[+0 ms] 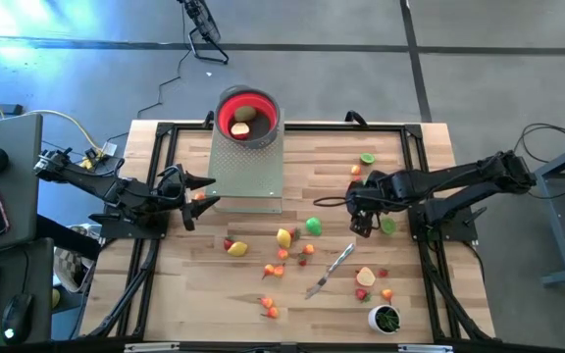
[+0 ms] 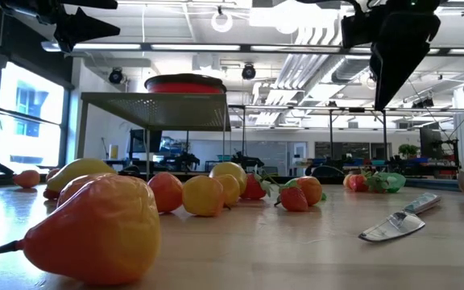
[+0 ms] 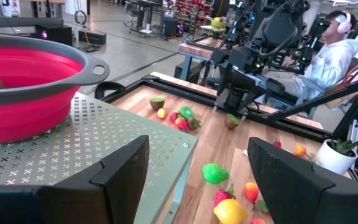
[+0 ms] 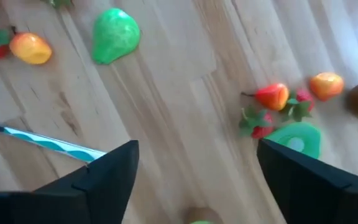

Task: Pick & Place Fruit
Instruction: Put the half kiwi into the red strainer on the shelf

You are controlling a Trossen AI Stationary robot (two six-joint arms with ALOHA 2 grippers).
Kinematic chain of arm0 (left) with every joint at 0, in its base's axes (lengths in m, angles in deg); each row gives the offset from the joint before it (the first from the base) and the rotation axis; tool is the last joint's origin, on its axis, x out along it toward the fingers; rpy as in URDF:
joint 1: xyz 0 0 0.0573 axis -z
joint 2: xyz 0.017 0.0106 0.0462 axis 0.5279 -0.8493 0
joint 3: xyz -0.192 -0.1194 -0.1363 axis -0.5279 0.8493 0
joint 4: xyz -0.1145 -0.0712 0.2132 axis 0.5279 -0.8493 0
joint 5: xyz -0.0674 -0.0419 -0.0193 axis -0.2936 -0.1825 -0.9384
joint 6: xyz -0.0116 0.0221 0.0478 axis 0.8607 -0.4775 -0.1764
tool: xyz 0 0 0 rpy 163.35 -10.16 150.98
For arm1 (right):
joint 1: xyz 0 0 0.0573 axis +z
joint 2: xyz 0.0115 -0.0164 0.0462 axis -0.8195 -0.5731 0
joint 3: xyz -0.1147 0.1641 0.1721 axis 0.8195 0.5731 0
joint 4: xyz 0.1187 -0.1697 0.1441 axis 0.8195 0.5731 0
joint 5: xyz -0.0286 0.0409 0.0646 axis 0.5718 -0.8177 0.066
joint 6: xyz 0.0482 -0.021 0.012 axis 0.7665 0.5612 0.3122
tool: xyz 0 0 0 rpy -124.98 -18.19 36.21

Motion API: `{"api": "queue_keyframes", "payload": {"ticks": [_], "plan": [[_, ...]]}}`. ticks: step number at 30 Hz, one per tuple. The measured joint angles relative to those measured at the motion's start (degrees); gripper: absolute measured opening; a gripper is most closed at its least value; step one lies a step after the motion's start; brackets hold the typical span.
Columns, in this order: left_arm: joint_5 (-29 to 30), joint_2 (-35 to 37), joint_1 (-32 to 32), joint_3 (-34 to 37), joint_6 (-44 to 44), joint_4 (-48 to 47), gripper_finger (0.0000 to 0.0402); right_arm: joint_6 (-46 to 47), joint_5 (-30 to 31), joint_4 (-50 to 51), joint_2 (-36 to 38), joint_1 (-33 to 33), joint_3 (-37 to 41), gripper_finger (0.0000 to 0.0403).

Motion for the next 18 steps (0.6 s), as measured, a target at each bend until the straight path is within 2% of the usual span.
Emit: {"api": "queue_keyframes", "payload": {"ticks": [3, 9, 18], "plan": [[0.01, 0.00, 0.00, 0.00, 0.00, 0.00, 0.0267, 2.95, -2.87, 2.31, 0.00, 0.00, 0.00, 0.0327], [0.15, 0.01, 0.01, 0.00, 0.00, 0.00, 0.0267, 7.28, -4.13, 6.83, 0.00, 0.53, 0.79, 0.0322], [0.34, 0.01, 0.01, 0.02, -0.02, 0.02, 0.0267, 11.84, -7.36, 1.80, -0.04, 1.18, 13.56, 0.0317]]}}
